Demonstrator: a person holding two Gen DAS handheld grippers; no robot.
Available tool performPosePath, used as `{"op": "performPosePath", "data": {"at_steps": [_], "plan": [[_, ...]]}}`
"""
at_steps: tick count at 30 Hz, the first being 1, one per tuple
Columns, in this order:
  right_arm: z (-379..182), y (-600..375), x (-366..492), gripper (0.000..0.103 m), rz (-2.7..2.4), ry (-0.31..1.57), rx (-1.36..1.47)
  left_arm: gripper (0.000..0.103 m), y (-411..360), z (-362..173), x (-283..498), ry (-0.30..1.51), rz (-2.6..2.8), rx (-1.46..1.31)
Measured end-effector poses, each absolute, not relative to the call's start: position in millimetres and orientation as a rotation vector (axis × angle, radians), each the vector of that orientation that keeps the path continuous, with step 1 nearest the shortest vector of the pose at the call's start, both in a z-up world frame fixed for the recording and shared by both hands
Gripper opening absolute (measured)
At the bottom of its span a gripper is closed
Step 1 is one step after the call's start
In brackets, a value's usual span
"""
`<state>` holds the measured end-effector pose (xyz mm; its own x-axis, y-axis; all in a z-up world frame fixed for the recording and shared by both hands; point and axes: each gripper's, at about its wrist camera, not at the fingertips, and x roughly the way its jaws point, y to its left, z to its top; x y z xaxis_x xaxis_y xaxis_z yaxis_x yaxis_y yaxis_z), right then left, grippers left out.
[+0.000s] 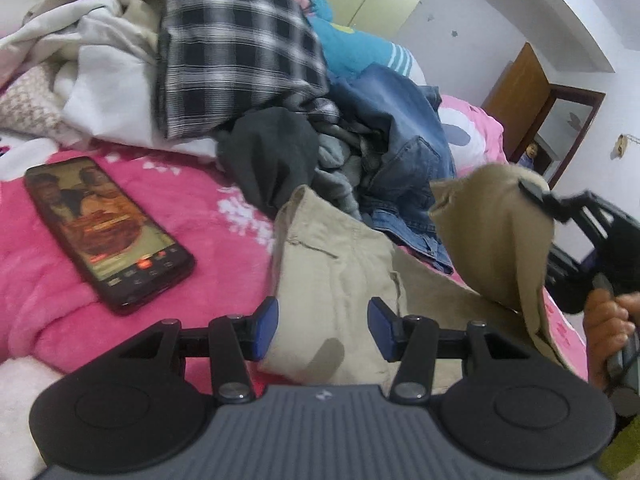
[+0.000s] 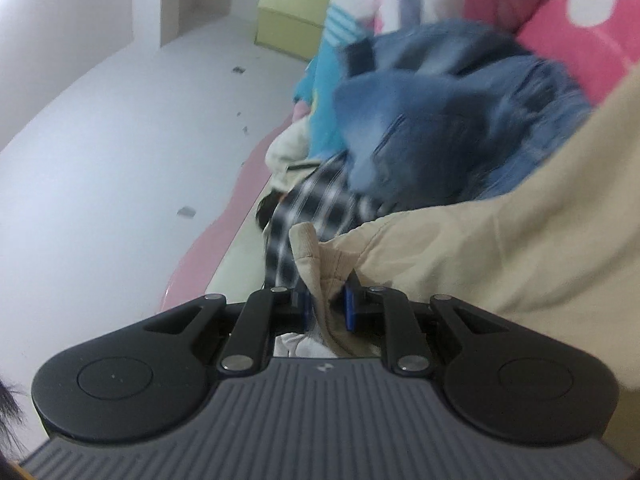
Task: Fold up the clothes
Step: 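Grasp the khaki trouser cuff with the right gripper and lift it, then fold the held leg over toward the waistband and open the right gripper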
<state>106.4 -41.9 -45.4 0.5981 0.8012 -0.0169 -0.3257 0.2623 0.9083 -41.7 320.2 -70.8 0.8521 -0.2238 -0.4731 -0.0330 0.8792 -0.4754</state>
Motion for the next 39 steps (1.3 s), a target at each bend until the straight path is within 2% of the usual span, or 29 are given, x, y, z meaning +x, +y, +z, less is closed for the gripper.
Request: {"op": "performPosePath", "data": {"at_steps": [5, 9, 12, 15, 18, 21, 24, 26, 32, 39], "plan": [[-22.6, -5.4, 113.7, 0.013, 0.85, 0.521, 0.976, 0.05, 336.6, -79.9, -48.8, 0.559, -0.091, -0.543], [-4.6, 31.5, 103.6, 0.013, 0.881, 0.497, 0.716, 0.05, 345.1, -82.0, -52.3, 0.557, -0.082, -0.559], [-31.9, 65.5, 93.0, 0.013, 0.863, 0.639, 0.479, 0.05, 349.5, -82.9, -53.4, 0.556, -0.079, -0.566], [-73.4, 78.3, 78.5, 0.013, 0.838, 0.801, 0.414, 0.05, 352.6, -85.3, -52.0, 0.561, -0.077, -0.577], [-65.4, 78.8, 72.1, 0.013, 0.838, 0.762, 0.404, 0.05, 354.3, -86.3, -51.8, 0.563, -0.074, -0.582], [-36.4, 86.6, 61.3, 0.013, 0.852, 0.651, 0.266, 0.05, 355.3, -84.0, -52.7, 0.551, -0.073, -0.579], [-32.0, 99.5, 54.1, 0.013, 0.86, 0.613, 0.164, 0.05, 356.2, -84.8, -51.2, 0.552, -0.07, -0.587], [-43.6, 111.6, 64.4, 0.013, 0.857, 0.65, 0.156, 0.05, 356.1, -87.7, -49.1, 0.567, -0.067, -0.595], [-39.0, 125.9, 66.5, 0.013, 0.88, 0.594, 0.144, 0.049, 357.1, -90.6, -49.0, 0.59, -0.041, -0.599], [-64.9, 148.4, 51.1, 0.017, 0.876, 0.649, -0.03, 0.049, 363.7, -85.4, -49.5, 0.585, -0.005, -0.595]]}}
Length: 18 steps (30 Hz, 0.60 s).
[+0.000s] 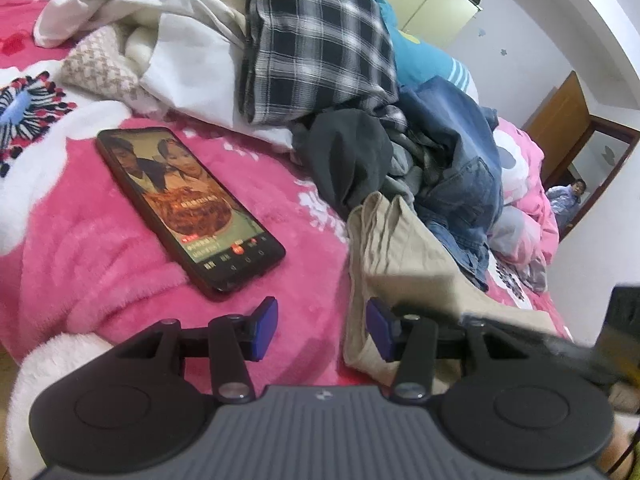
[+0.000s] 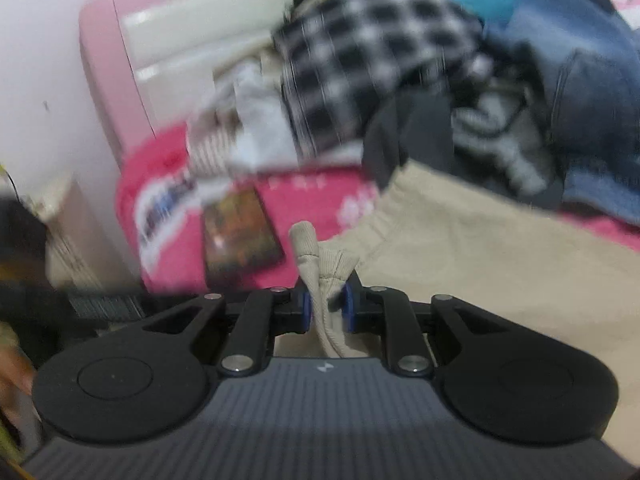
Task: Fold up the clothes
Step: 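Fold the held leg over toward the waistband and open the right gripper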
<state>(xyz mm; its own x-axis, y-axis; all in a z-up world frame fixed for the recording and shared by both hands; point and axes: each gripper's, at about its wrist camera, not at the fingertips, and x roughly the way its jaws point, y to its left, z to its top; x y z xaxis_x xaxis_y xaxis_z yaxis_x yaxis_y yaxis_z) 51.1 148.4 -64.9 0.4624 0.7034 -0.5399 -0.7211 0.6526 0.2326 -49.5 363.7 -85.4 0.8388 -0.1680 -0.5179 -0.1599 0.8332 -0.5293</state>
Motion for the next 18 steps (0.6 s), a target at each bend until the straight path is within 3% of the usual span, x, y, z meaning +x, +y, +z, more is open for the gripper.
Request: {"op": "performPosePath", "data": {"at_steps": [2, 4, 6, 12, 18], "plan": [[-67.8, 146.9, 48.5, 0.021, 0.88, 0.658, -0.021, 0.049, 365.6, -82.0, -52.3, 0.578, 0.004, -0.586], [-63.1, 143.3, 44.3, 0.039, 0.907, 0.653, -0.006, 0.049, 367.8, -78.1, -55.1, 0.568, 0.014, -0.579], [-58.5, 135.4, 35.5, 0.046, 0.956, 0.648, 0.007, 0.049, 369.9, -72.6, -57.3, 0.55, 0.022, -0.582], [-51.1, 67.6, 7.4, 0.045, 0.958, 0.632, 0.133, 0.049, 355.8, -45.5, -54.5, 0.471, -0.024, -0.536], [-25.0, -44.9, 7.7, 0.03, 0.565, 0.507, 0.224, 0.05, 297.2, -16.2, -22.6, 0.441, -0.209, -0.397]]}}
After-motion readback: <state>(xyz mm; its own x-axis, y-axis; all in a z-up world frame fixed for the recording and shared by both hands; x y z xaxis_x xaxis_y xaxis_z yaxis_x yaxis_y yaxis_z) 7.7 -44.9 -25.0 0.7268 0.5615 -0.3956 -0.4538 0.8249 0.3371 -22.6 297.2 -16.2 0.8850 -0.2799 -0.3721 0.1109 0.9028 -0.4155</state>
